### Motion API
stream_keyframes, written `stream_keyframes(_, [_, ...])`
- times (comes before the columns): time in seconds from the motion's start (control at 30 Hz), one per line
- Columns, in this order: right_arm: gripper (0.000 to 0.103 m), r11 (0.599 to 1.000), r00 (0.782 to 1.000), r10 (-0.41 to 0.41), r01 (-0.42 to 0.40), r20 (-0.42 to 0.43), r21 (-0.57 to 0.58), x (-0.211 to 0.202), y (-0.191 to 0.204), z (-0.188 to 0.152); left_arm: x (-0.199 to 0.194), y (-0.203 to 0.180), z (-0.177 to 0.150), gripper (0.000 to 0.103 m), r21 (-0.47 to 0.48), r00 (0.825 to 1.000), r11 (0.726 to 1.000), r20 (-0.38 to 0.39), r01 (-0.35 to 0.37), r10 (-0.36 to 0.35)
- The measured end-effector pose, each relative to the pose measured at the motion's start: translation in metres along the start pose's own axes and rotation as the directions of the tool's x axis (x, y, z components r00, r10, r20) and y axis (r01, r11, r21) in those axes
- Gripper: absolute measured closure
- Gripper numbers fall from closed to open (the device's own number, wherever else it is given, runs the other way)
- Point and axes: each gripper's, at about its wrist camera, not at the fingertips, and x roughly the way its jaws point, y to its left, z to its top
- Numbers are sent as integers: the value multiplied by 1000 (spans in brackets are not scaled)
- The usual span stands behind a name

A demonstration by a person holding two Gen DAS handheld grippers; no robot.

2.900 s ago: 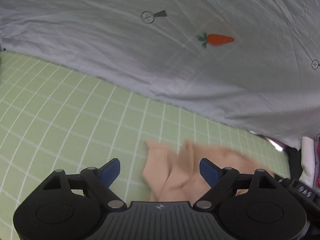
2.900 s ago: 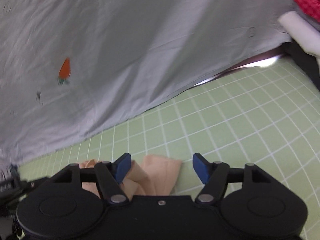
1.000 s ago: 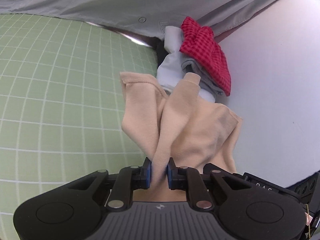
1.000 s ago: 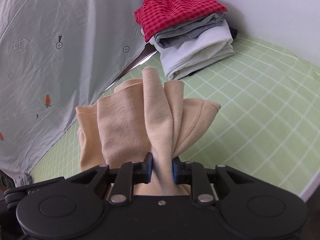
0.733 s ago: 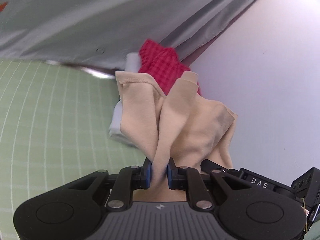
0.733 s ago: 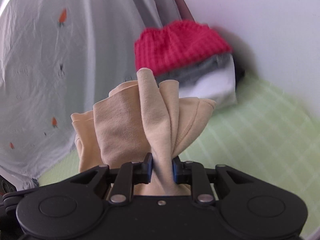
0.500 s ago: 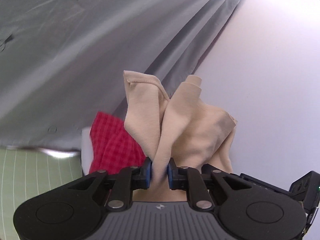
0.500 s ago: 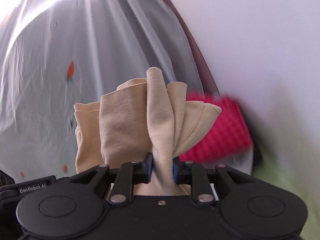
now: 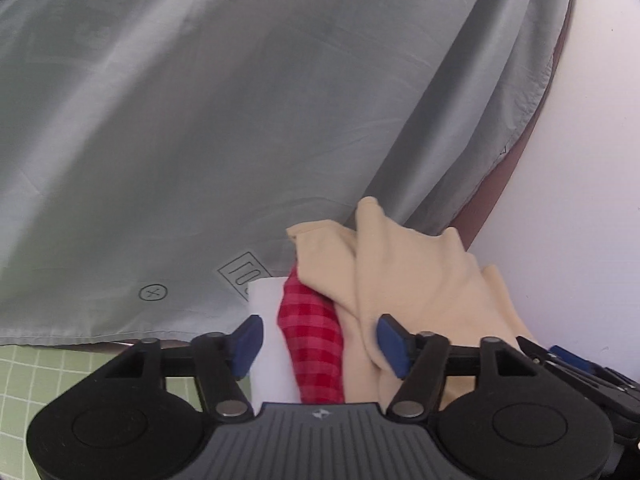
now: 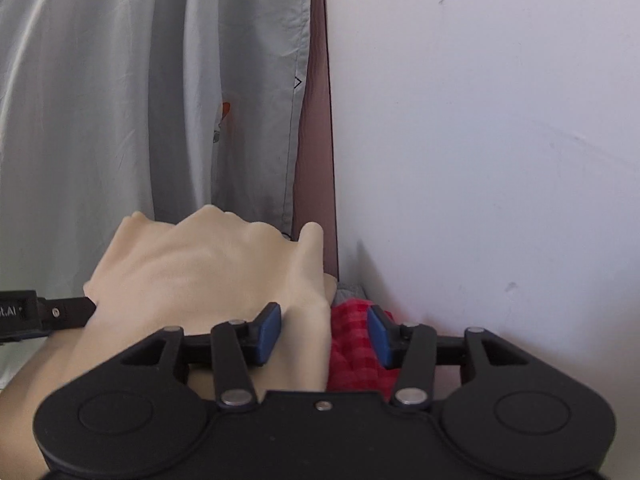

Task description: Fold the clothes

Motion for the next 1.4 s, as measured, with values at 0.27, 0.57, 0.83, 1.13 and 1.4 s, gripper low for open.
stream_keyframes(0.27, [7, 999, 997, 54, -53, 55, -10, -83, 9, -9, -71, -11, -22, 3, 204, 995, 975, 68, -86, 73])
stream_keyframes(0.57, [0, 999, 993, 33, -34, -110, -6, -193, 19, -71, -216, -29, -99, 0, 176, 999, 984, -10, -31, 33])
stream_keyframes(0.83, [0, 998, 991, 53, -55, -120, -21, -283, 13, -102, -289, -32, -143, 0, 210, 997, 977, -70, 31, -17])
stream_keyframes(1.13, [0, 1000, 994, 8, -11, -113, -21, -346, 9, -120, -339, -38, -175, 0, 237, 996, 969, -78, 66, -49])
stream_keyframes(1.4, [0, 1000, 995, -20, 20, -97, 0, -380, 2, -129, -367, -44, -187, 0, 248, 995, 964, -61, 92, -79])
